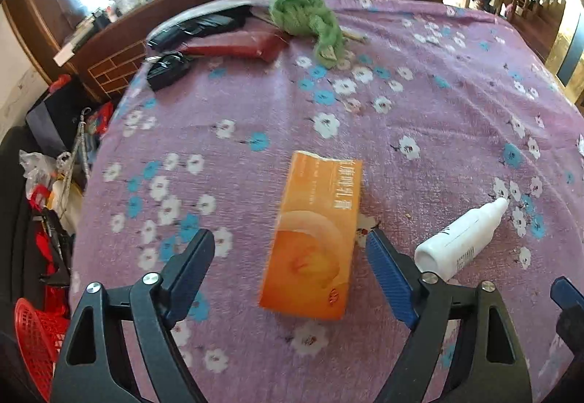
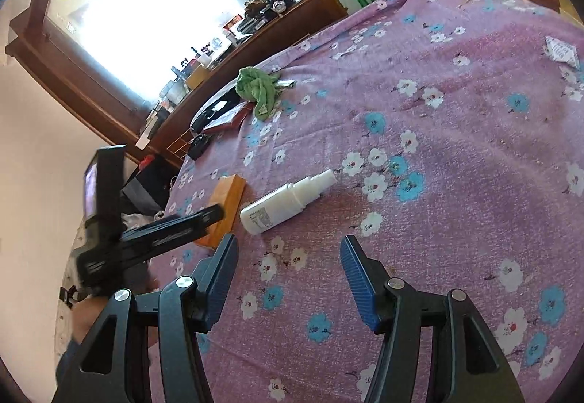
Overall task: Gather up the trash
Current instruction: 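Grasp the orange medicine box with the left tool while the right tool grasps the white spray bottle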
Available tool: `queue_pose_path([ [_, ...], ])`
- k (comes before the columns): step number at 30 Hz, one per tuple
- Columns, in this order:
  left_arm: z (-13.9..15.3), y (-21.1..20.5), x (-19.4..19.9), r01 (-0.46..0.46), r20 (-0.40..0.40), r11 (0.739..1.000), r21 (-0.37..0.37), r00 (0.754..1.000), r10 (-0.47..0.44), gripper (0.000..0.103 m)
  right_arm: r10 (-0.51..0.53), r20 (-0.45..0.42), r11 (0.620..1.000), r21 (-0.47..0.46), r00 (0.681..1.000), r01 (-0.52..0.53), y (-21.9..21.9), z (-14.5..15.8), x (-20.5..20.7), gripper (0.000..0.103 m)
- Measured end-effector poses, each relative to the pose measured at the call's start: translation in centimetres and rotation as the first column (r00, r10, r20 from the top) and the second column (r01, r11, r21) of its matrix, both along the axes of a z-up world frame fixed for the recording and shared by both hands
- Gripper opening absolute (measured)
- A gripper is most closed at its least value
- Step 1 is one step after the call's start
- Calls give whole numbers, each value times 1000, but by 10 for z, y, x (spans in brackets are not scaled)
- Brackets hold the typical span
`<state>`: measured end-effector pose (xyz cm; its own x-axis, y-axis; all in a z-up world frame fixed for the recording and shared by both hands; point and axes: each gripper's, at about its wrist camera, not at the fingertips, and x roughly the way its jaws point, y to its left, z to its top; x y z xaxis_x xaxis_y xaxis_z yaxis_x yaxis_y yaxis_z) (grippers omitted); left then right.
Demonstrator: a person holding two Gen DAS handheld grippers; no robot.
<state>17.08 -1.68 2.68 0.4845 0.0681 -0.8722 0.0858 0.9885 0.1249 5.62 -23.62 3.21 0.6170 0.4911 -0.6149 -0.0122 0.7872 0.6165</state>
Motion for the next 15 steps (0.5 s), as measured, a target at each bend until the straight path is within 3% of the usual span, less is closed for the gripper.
queue_pose_path([
  [2,-9,-1,2,6,-30,1000,-22,1000,-6,48,2,-6,1000,3,1000,-2,0,-1,1,64],
  [8,-11,14,-19,-16,-2,997,-70,1000,16,45,-5,-14,1000,-5,1000,5,-1,-5,2,64],
  [15,-6,54,-93,-45,85,989,-139,995,57,45,-12,-15,1000,-23,1000,12,-1,-9,6,64],
])
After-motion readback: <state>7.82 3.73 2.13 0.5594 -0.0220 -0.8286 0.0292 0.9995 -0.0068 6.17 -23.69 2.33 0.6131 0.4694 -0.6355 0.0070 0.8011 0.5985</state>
